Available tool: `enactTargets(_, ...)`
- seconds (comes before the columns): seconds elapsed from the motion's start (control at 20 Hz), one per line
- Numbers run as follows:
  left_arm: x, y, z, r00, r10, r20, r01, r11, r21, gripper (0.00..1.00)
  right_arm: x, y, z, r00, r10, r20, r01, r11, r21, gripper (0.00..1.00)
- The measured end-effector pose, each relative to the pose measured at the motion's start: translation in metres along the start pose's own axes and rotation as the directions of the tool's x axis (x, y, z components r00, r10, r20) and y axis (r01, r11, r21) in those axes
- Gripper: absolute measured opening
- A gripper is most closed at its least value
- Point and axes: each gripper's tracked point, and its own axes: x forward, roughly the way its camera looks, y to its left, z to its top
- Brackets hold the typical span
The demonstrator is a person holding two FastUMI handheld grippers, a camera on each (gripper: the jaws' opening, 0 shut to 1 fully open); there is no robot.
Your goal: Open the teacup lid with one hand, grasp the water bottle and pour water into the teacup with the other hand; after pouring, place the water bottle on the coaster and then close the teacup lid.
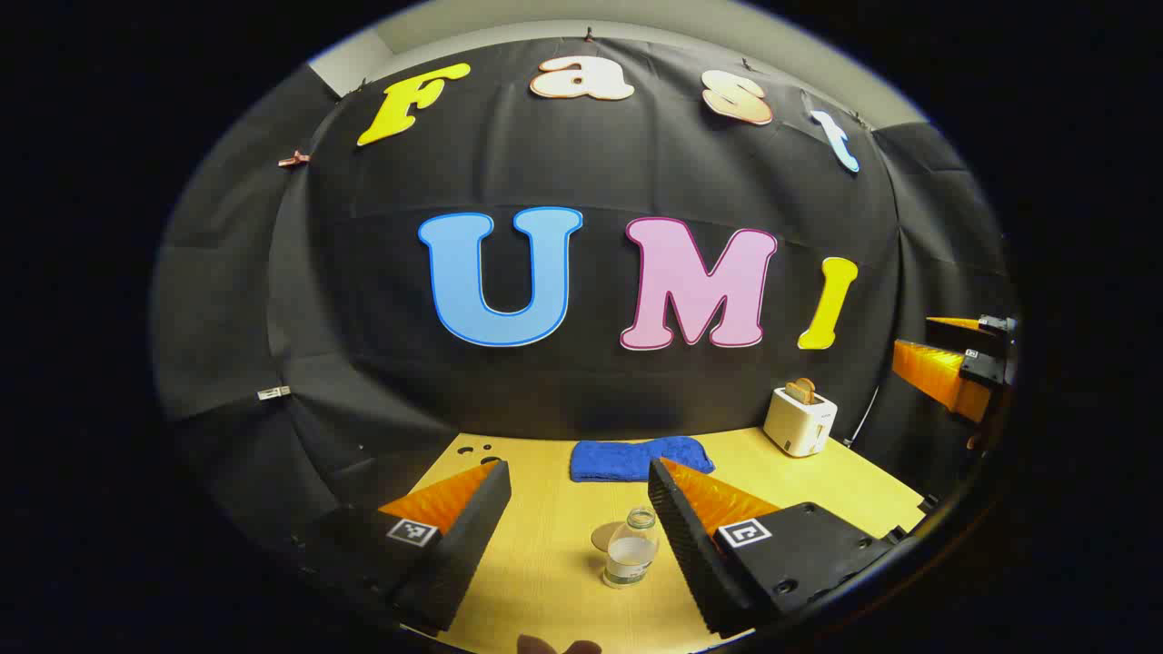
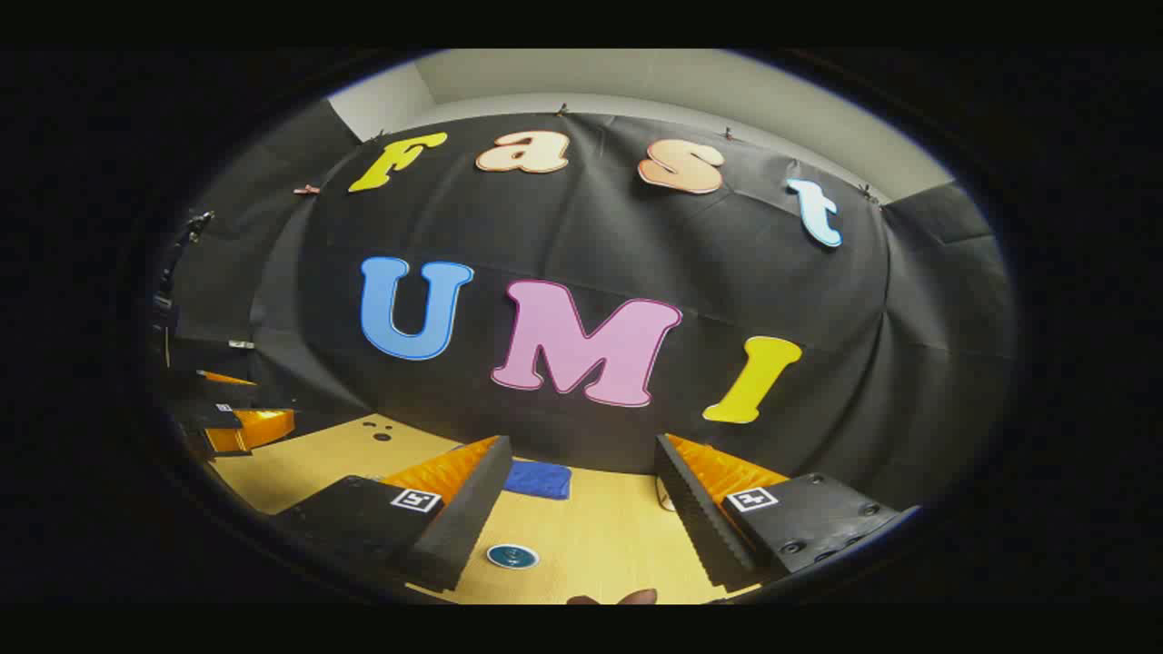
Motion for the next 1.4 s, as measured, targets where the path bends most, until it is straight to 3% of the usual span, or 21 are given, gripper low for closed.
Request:
enactTargets(0.65, -0.009, -0.001, -0.004, 1.0, -0.023, 0.007, 0.023, 1.0, 0.011, 0.96, -0.01, 0.014, -0.003, 1.0, 0.018, 0.0, -0.018, 1.0, -0.017, 0.98)
enactTargets(1.05, -0.006, -0.012, -0.018, 0.999, -0.053, -0.006, 0.053, 0.998, 0.018, 0.96, -0.006, 0.018, -0.026, 0.999, 0.033, -0.027, -0.033, 0.999, 0.001, 0.96)
enactTargets(1.2, 0.0, -0.023, -0.044, 0.997, -0.077, -0.028, 0.078, 0.996, 0.037, 0.96, 0.001, 0.025, -0.055, 0.997, 0.061, -0.051, -0.06, 0.998, 0.019, 0.98)
enactTargets(1.4, 0.015, -0.036, -0.093, 0.991, -0.091, -0.099, 0.094, 0.995, 0.027, 0.96, 0.014, 0.034, -0.131, 0.984, 0.107, -0.145, -0.105, 0.994, 0.02, 0.98)
